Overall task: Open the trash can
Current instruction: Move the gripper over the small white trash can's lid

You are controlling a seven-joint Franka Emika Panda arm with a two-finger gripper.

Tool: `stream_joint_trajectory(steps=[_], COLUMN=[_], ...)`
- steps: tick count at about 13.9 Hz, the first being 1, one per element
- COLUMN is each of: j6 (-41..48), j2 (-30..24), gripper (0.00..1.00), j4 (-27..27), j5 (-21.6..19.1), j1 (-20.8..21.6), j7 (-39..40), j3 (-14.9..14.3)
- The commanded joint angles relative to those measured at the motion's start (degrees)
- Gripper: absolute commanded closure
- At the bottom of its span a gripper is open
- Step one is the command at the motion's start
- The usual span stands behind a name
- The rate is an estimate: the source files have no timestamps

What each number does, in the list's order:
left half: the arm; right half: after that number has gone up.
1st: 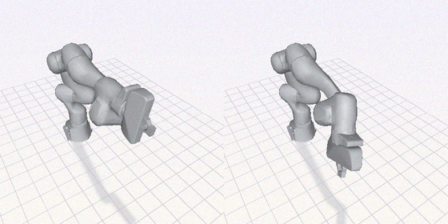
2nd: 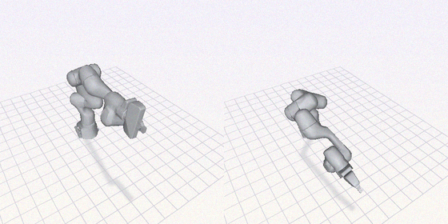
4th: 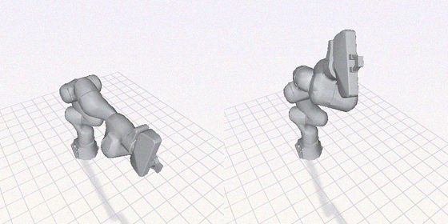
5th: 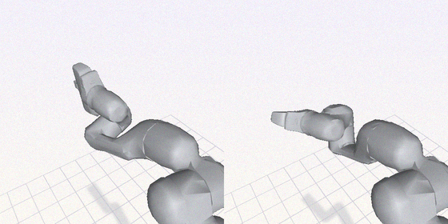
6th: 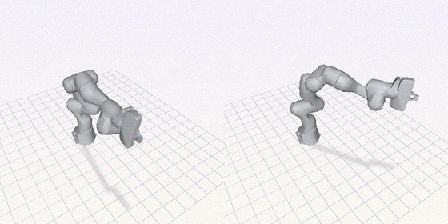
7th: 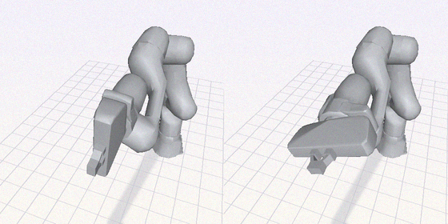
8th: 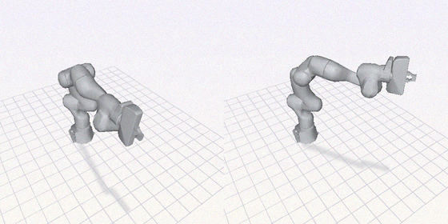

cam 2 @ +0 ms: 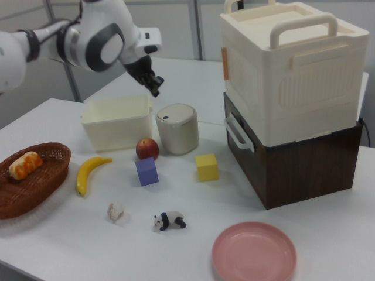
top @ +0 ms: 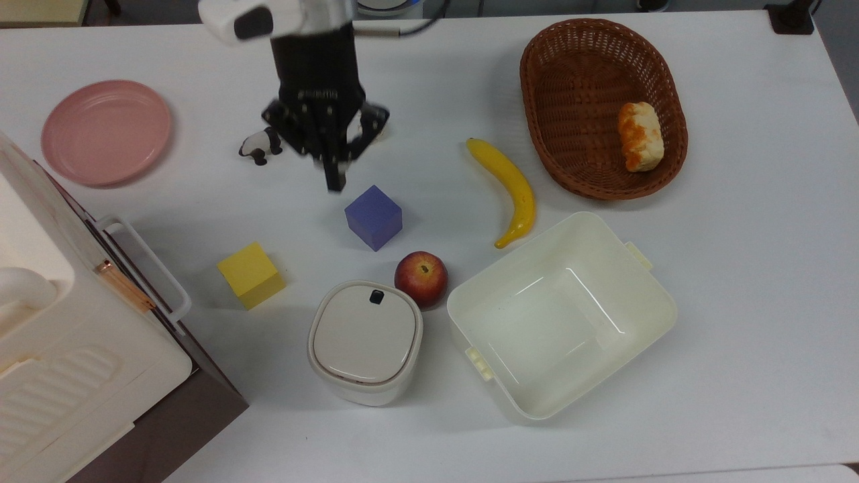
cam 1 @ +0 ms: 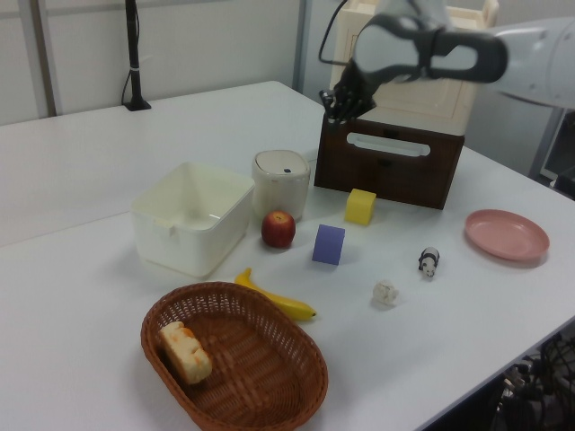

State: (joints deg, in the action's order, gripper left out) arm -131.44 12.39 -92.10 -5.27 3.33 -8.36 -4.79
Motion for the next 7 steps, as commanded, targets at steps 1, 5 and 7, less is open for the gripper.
stream_joint_trajectory(steps=[1,5,7], j6=[-7.8,-9.1,-9.3], j2=[9.5,12.9,13.9], gripper=[1.00,1.00,1.00], j4=[8.1,9.9,10.0], j5=[0.1,0.1,0.1], j1=[0.3,0.5,1.1], j7=[-1.6,-1.8,-1.8], j3=[-0.3,-0.1,0.5])
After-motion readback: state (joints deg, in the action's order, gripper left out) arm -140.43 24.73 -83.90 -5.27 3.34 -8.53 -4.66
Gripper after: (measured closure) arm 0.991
